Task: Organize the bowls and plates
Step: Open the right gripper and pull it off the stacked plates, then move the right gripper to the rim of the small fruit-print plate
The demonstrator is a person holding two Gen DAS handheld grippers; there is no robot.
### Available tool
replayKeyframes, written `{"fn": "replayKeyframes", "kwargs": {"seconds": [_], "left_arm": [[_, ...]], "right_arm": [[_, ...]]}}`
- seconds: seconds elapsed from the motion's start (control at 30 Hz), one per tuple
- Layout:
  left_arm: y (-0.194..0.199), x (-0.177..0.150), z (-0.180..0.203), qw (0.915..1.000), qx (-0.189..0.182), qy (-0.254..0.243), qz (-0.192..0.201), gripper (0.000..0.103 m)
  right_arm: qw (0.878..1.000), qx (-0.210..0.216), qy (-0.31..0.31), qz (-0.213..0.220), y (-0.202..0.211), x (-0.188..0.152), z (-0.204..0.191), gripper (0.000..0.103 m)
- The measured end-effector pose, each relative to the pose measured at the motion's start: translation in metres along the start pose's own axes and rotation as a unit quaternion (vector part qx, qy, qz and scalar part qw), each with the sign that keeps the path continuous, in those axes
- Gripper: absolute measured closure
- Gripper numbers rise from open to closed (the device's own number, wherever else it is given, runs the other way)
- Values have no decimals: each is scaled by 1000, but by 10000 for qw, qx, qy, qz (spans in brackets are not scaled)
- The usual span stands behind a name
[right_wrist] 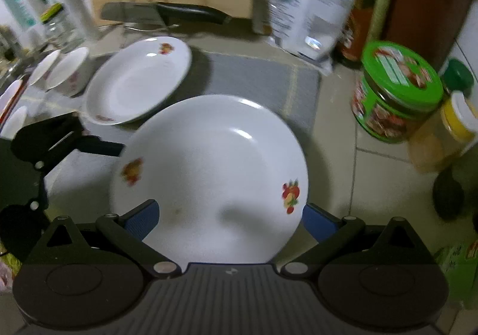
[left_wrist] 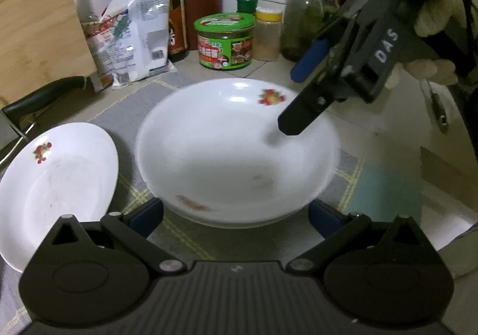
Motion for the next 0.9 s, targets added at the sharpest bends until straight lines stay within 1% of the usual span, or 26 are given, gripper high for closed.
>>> {"fn": "replayKeyframes", "kwargs": {"seconds": [0.1, 0.23, 0.37, 0.43, 0.57, 0.67, 0.83, 0.9], "left_arm": [[6, 1, -1, 9999, 38, 124, 65, 1], [18, 1, -3, 9991, 164, 328, 204, 1], [29, -2, -11, 9963, 447, 684, 264, 1], [34, -5, -18, 9929, 646, 960, 258, 1], [44, -17, -36, 9807, 1103, 1597, 221, 1], [50, -28, -49, 9685, 1505, 1982, 129, 1], [57, -46, -68, 9492, 2018, 2412, 12, 1], [56, -53, -75, 9443, 2133, 2505, -50, 1]], "right_arm": [[9997, -98, 192, 77, 4, 2, -8, 0], [9993, -27, 302, 198, 7, 4, -17, 0], [9985, 51, 447, 313, 5, 8, -25, 0], [9977, 115, 537, 388, 3, 12, -30, 0], [9948, 213, 829, 556, -1, 21, -42, 0], [9917, 330, 1069, 638, -4, 26, -54, 0], [9892, 617, 1041, 823, -14, 34, -70, 0], [9886, 658, 992, 919, -18, 36, -75, 0]]}}
Point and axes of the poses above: each gripper's, at about its wrist camera, not at the fingertips, and y roughly against the way its jaws point, z to its right, x to its top, the point moved 8 cm from there along -y, roughly the way its jaws point, and after that the axes turned 13 degrees about x, right-handed, at the moved point
